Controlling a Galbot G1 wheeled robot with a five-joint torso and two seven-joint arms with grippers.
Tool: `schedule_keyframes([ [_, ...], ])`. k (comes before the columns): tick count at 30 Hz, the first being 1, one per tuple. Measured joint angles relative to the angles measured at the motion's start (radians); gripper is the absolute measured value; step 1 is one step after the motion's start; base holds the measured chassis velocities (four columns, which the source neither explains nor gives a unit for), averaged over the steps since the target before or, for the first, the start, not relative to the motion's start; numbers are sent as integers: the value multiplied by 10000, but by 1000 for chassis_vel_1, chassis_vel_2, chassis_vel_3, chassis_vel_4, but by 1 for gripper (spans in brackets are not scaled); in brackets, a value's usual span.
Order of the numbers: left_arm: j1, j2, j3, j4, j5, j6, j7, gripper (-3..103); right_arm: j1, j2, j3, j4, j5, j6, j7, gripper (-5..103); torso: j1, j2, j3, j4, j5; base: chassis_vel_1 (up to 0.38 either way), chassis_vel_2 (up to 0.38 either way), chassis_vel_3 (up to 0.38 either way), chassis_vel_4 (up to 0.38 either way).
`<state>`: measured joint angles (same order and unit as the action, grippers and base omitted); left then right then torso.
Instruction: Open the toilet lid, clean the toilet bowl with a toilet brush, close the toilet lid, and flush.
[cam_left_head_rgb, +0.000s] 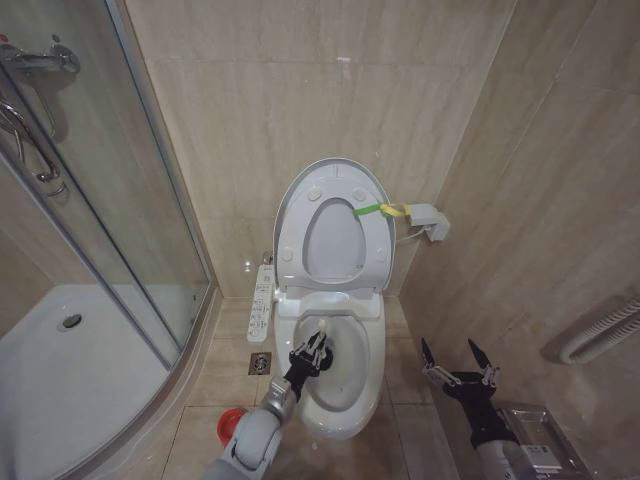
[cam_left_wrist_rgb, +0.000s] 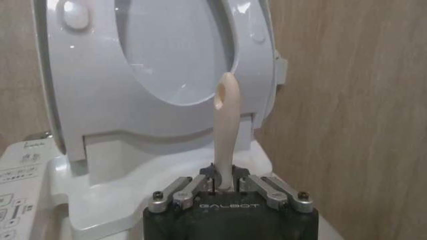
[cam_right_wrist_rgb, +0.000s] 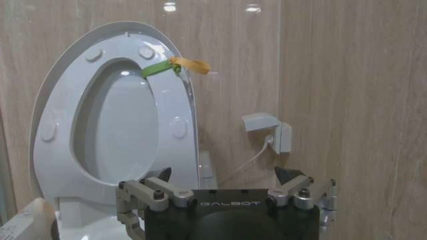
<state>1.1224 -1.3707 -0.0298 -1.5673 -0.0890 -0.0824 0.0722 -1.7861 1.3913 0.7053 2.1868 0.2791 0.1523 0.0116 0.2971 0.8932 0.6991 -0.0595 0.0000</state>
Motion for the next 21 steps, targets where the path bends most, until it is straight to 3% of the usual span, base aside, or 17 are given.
schedule_keyframes([
  [14,557,-26,235,-801,-151,387,-182,18,0,0,0,0,0,0,0,100,0,0,0,0,0,0,0,0,0],
  [21,1130,64,306,-1695,-188,915,-325,18,0,0,0,0,0,0,0,100,0,0,0,1,0,0,0,0,0],
])
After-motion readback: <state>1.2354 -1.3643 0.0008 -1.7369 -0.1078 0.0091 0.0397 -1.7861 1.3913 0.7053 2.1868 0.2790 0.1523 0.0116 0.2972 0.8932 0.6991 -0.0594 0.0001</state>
